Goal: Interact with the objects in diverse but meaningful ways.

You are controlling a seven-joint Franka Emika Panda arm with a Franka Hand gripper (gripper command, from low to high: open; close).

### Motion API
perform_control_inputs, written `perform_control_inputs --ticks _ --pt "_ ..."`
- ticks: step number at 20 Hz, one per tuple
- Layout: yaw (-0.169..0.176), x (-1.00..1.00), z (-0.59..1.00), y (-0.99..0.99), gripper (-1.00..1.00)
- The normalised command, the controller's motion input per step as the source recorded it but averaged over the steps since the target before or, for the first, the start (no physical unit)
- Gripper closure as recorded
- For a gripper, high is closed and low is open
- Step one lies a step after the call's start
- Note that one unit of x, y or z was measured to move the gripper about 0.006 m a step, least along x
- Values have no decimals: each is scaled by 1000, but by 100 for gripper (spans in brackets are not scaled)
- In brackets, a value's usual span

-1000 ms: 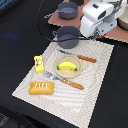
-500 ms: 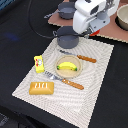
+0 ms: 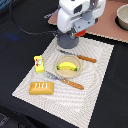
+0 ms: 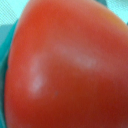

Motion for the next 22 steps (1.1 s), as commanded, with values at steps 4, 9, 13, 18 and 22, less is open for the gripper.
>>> perform_control_inputs --ticks 4,9,13,18,22 --pt "-65 -975 -459 -419 100" --pt "-71 -950 -519 -455 100" --pt "-68 -957 -501 -456 100" --pt "-29 -998 -372 -315 100" --pt "-12 -987 -134 -15 100"
